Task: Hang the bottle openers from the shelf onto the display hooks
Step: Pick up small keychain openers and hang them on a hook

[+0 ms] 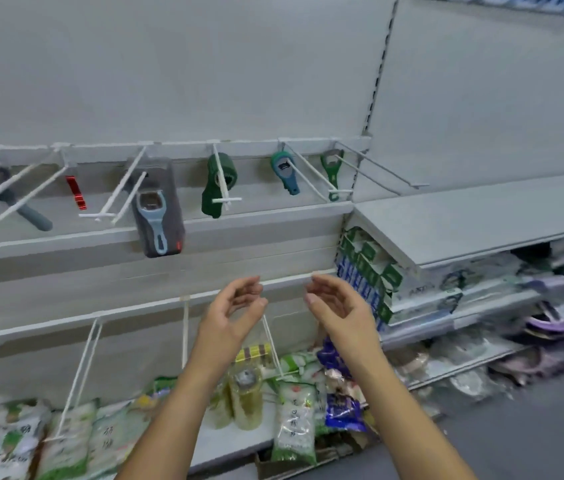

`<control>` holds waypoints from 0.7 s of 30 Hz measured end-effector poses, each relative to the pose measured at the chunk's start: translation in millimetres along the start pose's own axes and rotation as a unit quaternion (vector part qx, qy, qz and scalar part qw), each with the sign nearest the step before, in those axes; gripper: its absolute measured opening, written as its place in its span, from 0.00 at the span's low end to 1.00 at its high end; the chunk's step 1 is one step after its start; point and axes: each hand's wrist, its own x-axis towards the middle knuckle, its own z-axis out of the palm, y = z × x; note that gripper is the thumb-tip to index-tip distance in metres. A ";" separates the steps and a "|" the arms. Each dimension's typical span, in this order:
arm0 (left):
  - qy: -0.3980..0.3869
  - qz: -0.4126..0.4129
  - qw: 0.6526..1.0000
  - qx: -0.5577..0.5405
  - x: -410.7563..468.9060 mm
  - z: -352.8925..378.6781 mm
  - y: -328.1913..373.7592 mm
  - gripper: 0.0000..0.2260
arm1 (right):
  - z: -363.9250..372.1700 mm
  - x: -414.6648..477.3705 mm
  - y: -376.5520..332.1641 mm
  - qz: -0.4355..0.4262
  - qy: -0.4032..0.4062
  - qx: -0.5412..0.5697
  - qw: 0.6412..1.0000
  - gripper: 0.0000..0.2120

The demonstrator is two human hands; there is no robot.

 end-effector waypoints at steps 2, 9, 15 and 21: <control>-0.026 0.006 1.000 -0.005 0.3 36.7 5.2 0.19 | -36.4 -10.4 -2.9 -0.004 0.027 -0.007 1.000 0.13; -0.125 0.029 0.992 0.002 -7.9 192.5 19.5 0.15 | -186.3 -47.9 -15.2 -0.017 0.144 -0.021 0.989 0.12; -0.188 0.050 0.981 0.004 -24.1 354.9 35.5 0.17 | -339.0 -79.0 -27.8 -0.022 0.206 -0.027 0.978 0.11; -0.262 0.067 0.963 -0.002 -40.4 496.2 50.0 0.12 | -473.5 -111.5 -31.3 -0.021 0.297 -0.039 0.954 0.11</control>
